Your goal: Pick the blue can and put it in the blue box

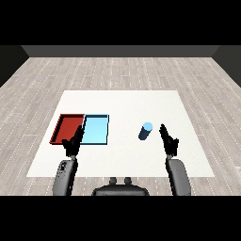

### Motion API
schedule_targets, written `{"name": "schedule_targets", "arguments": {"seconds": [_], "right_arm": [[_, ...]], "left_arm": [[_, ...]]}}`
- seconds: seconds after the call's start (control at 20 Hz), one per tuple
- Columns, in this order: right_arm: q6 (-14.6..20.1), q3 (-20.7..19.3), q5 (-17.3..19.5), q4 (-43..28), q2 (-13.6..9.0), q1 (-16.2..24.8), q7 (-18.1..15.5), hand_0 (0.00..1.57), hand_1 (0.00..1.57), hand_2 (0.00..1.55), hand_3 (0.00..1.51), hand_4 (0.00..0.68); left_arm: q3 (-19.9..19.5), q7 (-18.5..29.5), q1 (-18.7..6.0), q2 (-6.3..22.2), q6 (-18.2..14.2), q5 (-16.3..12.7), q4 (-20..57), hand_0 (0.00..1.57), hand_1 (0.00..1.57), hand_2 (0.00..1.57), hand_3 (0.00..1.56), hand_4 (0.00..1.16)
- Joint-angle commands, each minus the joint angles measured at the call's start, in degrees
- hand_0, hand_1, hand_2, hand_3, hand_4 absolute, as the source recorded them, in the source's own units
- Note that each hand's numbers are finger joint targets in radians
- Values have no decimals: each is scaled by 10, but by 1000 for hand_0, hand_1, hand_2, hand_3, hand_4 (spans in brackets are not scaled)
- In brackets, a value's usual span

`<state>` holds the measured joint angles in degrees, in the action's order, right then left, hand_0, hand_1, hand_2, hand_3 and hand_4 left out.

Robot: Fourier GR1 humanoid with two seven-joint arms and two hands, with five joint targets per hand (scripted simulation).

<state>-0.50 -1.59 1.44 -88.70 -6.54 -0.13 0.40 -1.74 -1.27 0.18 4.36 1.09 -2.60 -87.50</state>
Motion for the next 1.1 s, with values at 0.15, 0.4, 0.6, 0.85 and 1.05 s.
{"name": "schedule_targets", "arguments": {"seconds": [0.15, 0.4, 0.6, 0.85, 1.05], "right_arm": [[0, -13, 5, 49, 6, -60, -4, 0, 0, 0, 0, 0], [-61, -20, -80, 33, 37, -82, -106, 0, 0, 0, 0, 0], [-102, -38, -101, 49, 15, -72, -139, 0, 0, 0, 0, 0], [-89, -30, -94, 43, 19, -92, -116, 0, 0, 0, 0, 0], [-94, -44, -93, 118, 16, -119, -161, 0, 0, 0, 0, 0]], "left_arm": [[0, 16, -5, 9, -8, 30, -18, 0, 0, 0, 0, 0], [-5, 157, -21, -22, 18, -15, -56, 0, 0, 0, 0, 0], [-15, 178, -45, -9, 41, -23, -14, 0, 0, 0, 0, 0], [-34, 175, 29, 19, 83, -56, -81, 0, 0, 0, 0, 0], [-22, 201, -15, -7, 46, -18, -26, 0, 0, 0, 0, 0]]}}
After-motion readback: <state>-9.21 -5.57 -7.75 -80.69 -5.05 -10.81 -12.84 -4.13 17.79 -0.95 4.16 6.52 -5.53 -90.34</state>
